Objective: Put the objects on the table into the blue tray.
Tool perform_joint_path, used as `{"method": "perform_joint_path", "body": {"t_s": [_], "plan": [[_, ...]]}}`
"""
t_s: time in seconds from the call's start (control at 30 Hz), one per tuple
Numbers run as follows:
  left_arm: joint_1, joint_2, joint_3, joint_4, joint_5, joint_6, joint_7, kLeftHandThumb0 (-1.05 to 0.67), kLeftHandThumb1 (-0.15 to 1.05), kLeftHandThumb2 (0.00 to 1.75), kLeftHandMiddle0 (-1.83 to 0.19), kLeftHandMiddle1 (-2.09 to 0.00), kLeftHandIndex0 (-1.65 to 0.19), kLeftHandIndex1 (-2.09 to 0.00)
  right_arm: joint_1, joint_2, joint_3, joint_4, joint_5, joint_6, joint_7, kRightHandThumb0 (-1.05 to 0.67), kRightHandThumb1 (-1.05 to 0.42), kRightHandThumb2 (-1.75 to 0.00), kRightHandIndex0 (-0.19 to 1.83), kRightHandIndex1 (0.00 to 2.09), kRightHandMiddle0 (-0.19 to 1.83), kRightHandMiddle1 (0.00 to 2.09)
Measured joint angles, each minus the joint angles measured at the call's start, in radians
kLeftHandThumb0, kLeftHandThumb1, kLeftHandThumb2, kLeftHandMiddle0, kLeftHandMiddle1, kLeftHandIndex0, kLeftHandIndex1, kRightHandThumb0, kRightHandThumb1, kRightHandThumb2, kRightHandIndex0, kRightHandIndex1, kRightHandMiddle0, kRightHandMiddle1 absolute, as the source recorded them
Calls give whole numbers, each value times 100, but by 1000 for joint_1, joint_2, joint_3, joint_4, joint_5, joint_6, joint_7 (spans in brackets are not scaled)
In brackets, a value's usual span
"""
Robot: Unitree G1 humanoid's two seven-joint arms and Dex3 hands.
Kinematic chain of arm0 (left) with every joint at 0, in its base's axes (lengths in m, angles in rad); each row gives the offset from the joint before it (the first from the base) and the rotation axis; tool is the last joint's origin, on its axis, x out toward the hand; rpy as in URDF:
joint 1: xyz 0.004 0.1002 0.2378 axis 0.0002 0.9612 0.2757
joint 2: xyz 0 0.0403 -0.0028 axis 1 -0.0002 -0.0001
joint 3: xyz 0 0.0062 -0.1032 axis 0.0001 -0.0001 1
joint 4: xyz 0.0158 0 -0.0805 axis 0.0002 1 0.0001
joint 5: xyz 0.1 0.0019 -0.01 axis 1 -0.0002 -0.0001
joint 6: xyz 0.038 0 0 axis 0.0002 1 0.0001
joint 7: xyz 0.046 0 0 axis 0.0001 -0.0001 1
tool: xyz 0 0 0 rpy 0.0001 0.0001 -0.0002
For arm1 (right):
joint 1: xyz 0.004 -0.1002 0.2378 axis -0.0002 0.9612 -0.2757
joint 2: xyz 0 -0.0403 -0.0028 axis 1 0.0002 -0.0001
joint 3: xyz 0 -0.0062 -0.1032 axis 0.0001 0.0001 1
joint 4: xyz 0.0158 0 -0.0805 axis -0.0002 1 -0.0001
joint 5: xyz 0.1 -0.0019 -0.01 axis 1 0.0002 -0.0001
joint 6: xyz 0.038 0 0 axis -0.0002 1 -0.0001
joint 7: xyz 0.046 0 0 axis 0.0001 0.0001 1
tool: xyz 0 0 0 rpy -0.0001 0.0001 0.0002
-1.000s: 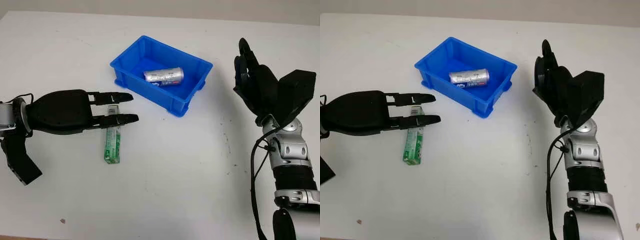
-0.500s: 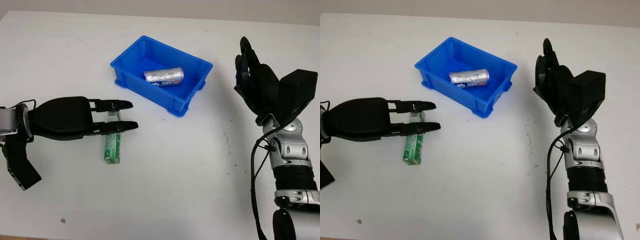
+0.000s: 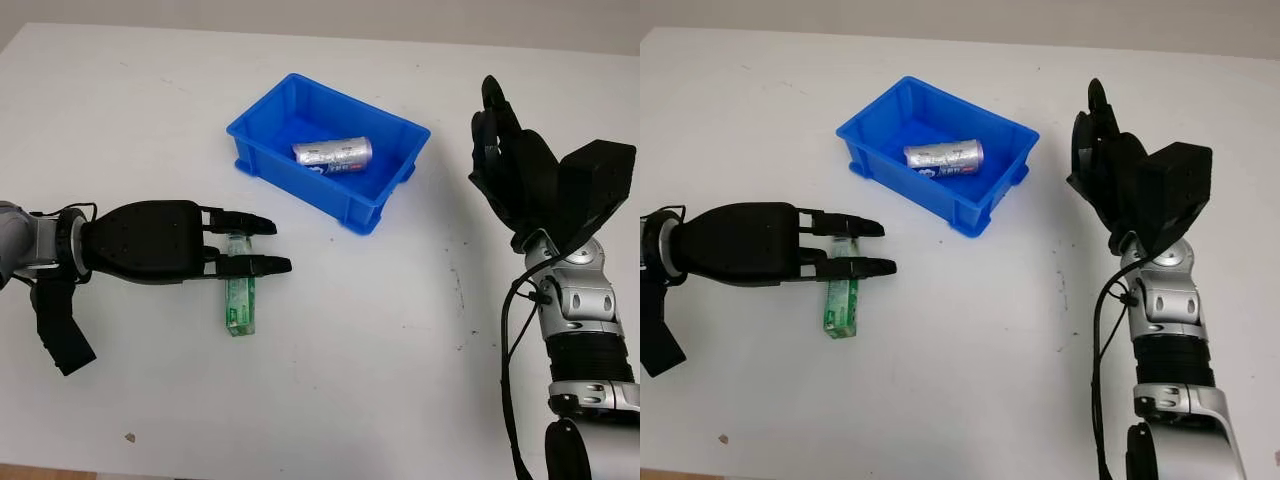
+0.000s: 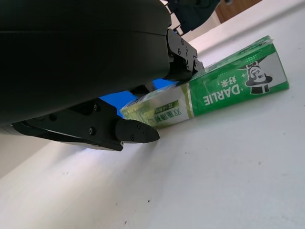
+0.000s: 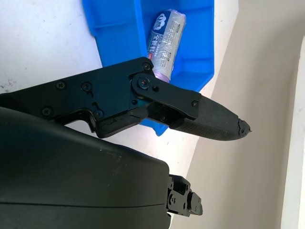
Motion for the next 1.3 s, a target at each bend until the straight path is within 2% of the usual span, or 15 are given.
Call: {"method": "perform_joint_path", "body": {"t_s": [0.03,0.13,0.2,0.23,0.33,0.4,0.43,0.5,0.63,0.7,0.77,0.93,1.0,1.13,1.3], "plan": [[-2,-5,-4,0,1,9,5,-19,105,15,-46,-206,-16,-163,1,0,0,0,0,0,0,-77,-105,-78,-19,0,-19,0],[-16,-17,-18,2,2,19,12,-31,105,17,-63,-209,-21,-202,1,0,-1,0,3,0,-1,-76,-105,-77,-19,0,-19,0],[-18,-19,-21,3,-6,22,4,-41,105,25,-74,-209,-28,-207,2,0,-3,0,7,0,0,-76,-105,-77,-19,0,-19,0],[-18,-19,-20,3,-15,22,2,-49,105,31,-91,-209,-42,-209,2,0,-5,0,8,0,0,-76,-105,-77,-19,0,-19,0],[-16,-19,-17,2,-51,11,-10,-54,105,36,-117,-209,-64,-209,2,0,-8,0,10,0,0,-76,-105,-77,-19,0,-19,0],[-6,-14,-1,-17,-105,-18,-64,-54,105,37,-126,-209,-69,-209,2,0,-9,0,10,0,-1,-76,-105,-76,-19,0,-19,0],[0,-10,11,-29,-134,-35,-99,-54,105,37,-126,-209,-65,-209,2,0,-9,0,9,-1,0,-76,-105,-76,-19,0,-19,0],[19,-1,54,-48,-235,-93,-196,-54,105,31,-109,-209,-50,-209,2,0,-9,0,6,-1,-1,-76,-105,-76,-19,0,-19,0],[93,-4,172,-65,-550,-241,-419,-54,105,24,-97,-209,-38,-209,2,0,-9,3,4,-3,2,-75,-105,-76,-19,0,-19,0],[125,-7,230,-87,-689,-279,-536,-52,105,23,-83,-209,-20,-209,1,-1,-9,13,4,-6,8,-76,-105,-76,-19,0,-19,0],[141,-6,296,-120,-802,-298,-629,-51,105,25,-76,-209,-16,-209,1,-1,-10,18,4,-6,11,-75,-105,-75,-19,0,-19,0],[164,-15,508,-181,-975,-307,-709,-52,105,22,-71,-209,-22,-209,-1,-2,-10,19,3,-6,11,-76,-105,-74,-19,0,-19,0],[183,-23,572,-208,-1016,-293,-752,-51,105,28,-63,-209,-20,-209,-2,-2,-10,20,3,-6,11,-76,-105,-74,-19,0,-19,0],[221,-39,651,-256,-1141,-254,-885,-51,105,24,-61,-209,-21,-209,-4,-2,-10,23,1,-6,11,-76,-105,-74,-19,0,-19,0],[226,-68,709,-277,-1334,-169,-1095,-50,105,21,-73,-209,-37,-209,-9,-2,-9,38,-1,-6,16,-75,-105,-74,-19,0,-19,0]]}}
